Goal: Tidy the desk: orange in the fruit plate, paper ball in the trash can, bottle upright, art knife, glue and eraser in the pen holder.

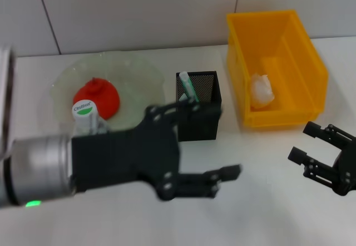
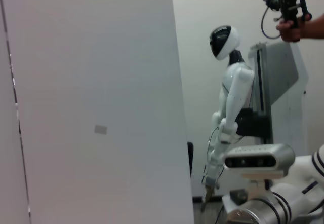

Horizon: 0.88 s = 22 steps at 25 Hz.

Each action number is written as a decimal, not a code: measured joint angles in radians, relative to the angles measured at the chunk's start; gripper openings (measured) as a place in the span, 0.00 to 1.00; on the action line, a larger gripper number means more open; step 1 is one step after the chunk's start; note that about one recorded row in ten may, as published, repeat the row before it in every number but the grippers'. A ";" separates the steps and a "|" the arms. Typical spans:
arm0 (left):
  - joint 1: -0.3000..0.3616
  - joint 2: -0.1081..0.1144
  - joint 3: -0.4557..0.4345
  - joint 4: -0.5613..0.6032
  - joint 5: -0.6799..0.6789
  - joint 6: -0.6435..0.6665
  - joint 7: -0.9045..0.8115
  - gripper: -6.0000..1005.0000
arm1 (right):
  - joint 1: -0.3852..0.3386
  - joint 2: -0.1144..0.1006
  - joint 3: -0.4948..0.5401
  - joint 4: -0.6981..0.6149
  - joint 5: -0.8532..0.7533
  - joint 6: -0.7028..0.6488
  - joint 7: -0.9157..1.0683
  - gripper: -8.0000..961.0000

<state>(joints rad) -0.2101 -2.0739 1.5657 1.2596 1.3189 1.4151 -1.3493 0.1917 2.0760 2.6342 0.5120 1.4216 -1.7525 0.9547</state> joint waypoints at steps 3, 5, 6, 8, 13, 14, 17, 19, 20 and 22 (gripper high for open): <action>-0.024 0.005 -0.043 -0.313 -0.104 0.118 0.248 0.84 | -0.001 -0.001 0.000 0.016 -0.026 -0.040 0.000 0.76; -0.035 0.005 -0.059 -0.396 -0.115 0.141 0.302 0.84 | 0.004 -0.001 -0.001 0.027 -0.060 -0.068 0.002 0.76; -0.051 0.005 -0.076 -0.484 -0.120 0.165 0.355 0.84 | 0.009 -0.001 -0.001 0.030 -0.080 -0.084 0.003 0.76; -0.092 0.008 -0.103 -0.650 -0.119 0.198 0.435 0.84 | 0.022 -0.001 0.000 0.033 -0.127 -0.115 0.003 0.76; -0.141 0.011 -0.140 -0.915 -0.108 0.188 0.590 0.84 | 0.087 0.002 0.000 0.016 -0.250 -0.147 0.007 0.76; -0.141 0.011 -0.140 -0.915 -0.108 0.188 0.590 0.84 | 0.087 0.002 0.000 0.016 -0.250 -0.147 0.007 0.76; -0.140 0.011 -0.140 -0.922 -0.108 0.181 0.598 0.84 | 0.117 0.005 -0.011 0.003 -0.280 -0.143 0.022 0.76; -0.132 0.018 -0.139 -0.930 -0.107 0.172 0.592 0.84 | 0.135 0.005 -0.036 -0.001 -0.289 -0.132 0.038 0.76; -0.130 0.020 -0.139 -0.931 -0.107 0.171 0.591 0.84 | 0.141 0.005 -0.052 -0.001 -0.289 -0.124 0.045 0.78; -0.127 0.025 -0.139 -0.933 -0.106 0.165 0.591 0.84 | 0.149 0.006 -0.072 -0.002 -0.289 -0.111 0.050 0.81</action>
<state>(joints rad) -0.3369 -2.0488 1.4267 0.3266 1.2125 1.5800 -0.7588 0.3406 2.0819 2.5620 0.5104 1.1322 -1.8637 1.0050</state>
